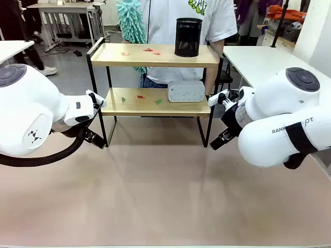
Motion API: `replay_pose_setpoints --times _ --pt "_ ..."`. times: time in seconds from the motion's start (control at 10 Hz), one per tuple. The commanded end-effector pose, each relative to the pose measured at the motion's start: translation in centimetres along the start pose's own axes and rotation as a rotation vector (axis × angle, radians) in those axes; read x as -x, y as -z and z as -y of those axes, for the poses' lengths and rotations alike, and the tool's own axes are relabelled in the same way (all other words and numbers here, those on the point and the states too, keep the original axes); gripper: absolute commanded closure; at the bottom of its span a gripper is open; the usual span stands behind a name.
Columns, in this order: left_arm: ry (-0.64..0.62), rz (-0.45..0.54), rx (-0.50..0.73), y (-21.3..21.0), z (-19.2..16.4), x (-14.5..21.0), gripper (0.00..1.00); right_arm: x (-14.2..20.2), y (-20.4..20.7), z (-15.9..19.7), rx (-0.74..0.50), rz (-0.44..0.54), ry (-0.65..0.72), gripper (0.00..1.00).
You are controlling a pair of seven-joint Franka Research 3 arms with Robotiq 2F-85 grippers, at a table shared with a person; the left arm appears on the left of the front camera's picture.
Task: Clean the shelf.
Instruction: Pick up the Duster from the human.
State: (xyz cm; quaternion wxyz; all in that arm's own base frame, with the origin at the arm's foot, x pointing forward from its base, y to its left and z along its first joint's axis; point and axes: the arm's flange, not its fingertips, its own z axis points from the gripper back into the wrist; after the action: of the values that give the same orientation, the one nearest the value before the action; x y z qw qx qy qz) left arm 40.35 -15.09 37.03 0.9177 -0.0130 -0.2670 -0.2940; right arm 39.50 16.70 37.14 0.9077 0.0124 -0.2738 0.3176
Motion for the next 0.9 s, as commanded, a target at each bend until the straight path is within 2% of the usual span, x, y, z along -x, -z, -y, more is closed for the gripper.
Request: replay_pose_setpoints --times 0.0,0.8 --pt "0.0 0.0 0.0 -0.01 0.0 -0.01 0.0 0.0 0.0 0.0 0.0 0.0 0.0 0.0" --pt "0.0 0.0 0.0 -0.01 0.0 -0.01 0.0 0.0 0.0 0.0 0.0 0.0 0.0 0.0"
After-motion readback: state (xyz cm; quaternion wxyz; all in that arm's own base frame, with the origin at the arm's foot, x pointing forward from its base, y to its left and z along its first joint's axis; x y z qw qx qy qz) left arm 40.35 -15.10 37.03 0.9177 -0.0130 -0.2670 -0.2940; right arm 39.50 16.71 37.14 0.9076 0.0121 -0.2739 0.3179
